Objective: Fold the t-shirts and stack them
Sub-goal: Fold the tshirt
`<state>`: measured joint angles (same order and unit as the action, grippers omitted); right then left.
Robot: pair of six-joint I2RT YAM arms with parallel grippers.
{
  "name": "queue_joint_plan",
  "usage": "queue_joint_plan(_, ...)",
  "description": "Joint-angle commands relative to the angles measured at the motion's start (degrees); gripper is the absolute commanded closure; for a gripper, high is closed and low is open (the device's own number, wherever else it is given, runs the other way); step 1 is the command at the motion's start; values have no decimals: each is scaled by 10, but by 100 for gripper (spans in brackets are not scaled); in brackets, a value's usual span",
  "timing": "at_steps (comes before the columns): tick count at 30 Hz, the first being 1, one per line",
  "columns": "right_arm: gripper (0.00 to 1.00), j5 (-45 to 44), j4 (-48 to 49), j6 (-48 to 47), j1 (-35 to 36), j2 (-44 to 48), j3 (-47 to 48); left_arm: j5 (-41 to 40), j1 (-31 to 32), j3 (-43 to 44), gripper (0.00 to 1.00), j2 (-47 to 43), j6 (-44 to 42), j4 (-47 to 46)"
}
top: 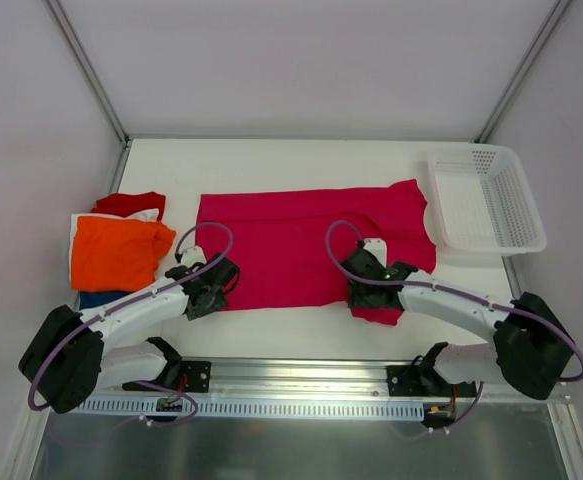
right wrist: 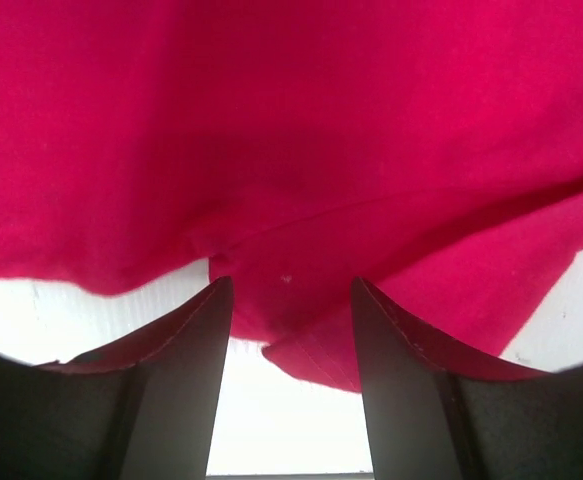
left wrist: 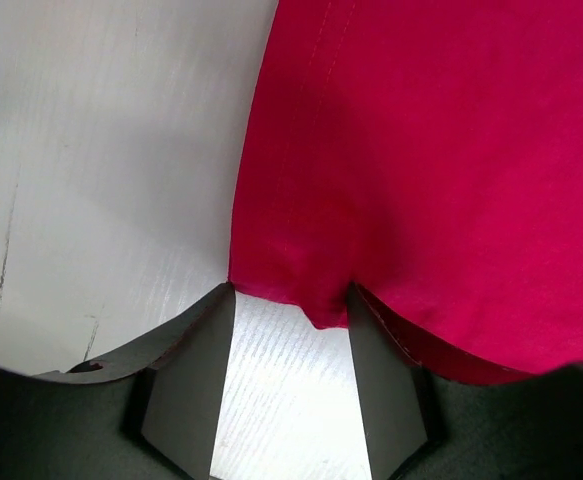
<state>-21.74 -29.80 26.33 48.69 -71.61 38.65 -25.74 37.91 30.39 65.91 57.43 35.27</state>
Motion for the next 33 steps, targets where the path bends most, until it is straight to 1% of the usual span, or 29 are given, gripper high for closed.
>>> queue_joint_plan(1, 46, -23, -6, 3, 0, -46, 48, 3, 5, 2, 51, 6, -7, 12)
queue_joint_plan(4, 47, -22, -4, 4, 0, -66, 57, 3, 5, 4, 55, 9, -9, 13)
queue_joint_plan(5, 48, -25, -5, 7, 0, -65, 56, 3, 5, 5, 58, 9, -11, 13)
queue_joint_plan(6, 53, -27, -9, 7, 0, -59, 56, 2, 5, 5, 60, 9, -11, 14)
queue_joint_plan(7, 55, -28, -13, 9, 0, -55, 54, 2, 5, 5, 60, 10, -12, 13)
queue_joint_plan(9, 57, -30, -37, 11, 0, -38, 54, 3, 5, 7, 59, 13, -14, 14)
queue_joint_plan(11, 56, -38, -69, 17, 0, -21, 56, 6, 5, 9, 59, 20, -16, 13)
queue_joint_plan(14, 53, -52, -103, 20, 0, 27, 50, 9, 5, 12, 58, 28, -17, 12)
queue_joint_plan(16, 52, -54, -112, 21, 0, 54, 48, 8, 5, 12, 58, 28, -18, 13)
queue_joint_plan(19, 52, -42, -121, 22, 1, 64, 45, 9, 5, 14, 58, 31, -19, 12)
queue_joint_plan(23, 51, -31, -98, 27, 0, 46, 30, 11, 5, 13, 58, 33, -21, 13)
queue_joint_plan(28, 51, -6, -57, 34, 7, -4, 17, 14, 5, 14, 58, 32, -23, 12)
queue_joint_plan(33, 52, 0, -50, 41, 19, -34, 20, 15, 5, 15, 58, 36, -25, 12)
